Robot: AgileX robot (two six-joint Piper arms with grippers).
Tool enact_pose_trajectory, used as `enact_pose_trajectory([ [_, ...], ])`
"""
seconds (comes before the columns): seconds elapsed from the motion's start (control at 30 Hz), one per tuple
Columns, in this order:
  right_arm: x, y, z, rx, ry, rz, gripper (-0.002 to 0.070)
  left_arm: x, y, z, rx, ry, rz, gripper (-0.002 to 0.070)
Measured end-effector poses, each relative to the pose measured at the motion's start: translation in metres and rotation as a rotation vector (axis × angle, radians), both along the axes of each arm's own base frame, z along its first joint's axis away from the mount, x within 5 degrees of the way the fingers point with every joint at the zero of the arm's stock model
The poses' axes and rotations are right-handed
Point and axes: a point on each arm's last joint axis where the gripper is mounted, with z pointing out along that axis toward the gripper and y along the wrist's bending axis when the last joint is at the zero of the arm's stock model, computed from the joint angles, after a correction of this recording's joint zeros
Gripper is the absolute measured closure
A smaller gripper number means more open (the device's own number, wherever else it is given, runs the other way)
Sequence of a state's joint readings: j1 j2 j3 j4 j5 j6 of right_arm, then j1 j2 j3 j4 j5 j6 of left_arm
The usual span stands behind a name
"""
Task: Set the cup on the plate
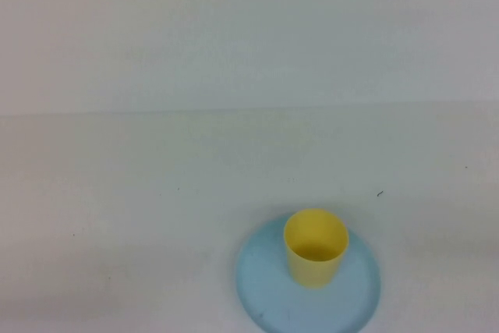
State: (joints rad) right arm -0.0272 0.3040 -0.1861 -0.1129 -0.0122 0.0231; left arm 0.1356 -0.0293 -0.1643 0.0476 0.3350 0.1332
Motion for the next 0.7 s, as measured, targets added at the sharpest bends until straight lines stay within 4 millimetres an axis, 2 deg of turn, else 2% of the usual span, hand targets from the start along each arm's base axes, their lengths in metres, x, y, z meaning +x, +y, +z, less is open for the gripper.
enact_pose_trajectory([
  [0.1,-0.011,-0.001,-0.018,0.037,-0.027,-0.021,0.0660,0.000,-0.007,-0.003,0.104,0.046,-0.094,0.0673],
  [0.23,-0.018,-0.001,-0.042,0.105,-0.004,-0.032,0.0660,0.001,-0.008,-0.011,0.062,0.084,-0.097,0.0673],
  [0.37,-0.022,-0.001,-0.064,0.127,0.066,-0.044,0.0660,0.008,-0.006,-0.032,0.037,0.084,-0.084,0.0673],
  [0.5,-0.026,-0.002,-0.072,0.126,0.141,-0.058,0.0661,0.013,-0.003,-0.054,0.038,0.062,-0.061,0.0673],
  [0.53,-0.026,-0.002,-0.074,0.126,0.165,-0.061,0.0660,0.012,-0.004,-0.058,0.035,0.110,-0.072,0.0673],
  [0.7,-0.029,-0.004,-0.082,0.096,0.253,-0.077,0.0661,0.011,-0.007,-0.065,-0.025,0.189,-0.093,0.0673],
])
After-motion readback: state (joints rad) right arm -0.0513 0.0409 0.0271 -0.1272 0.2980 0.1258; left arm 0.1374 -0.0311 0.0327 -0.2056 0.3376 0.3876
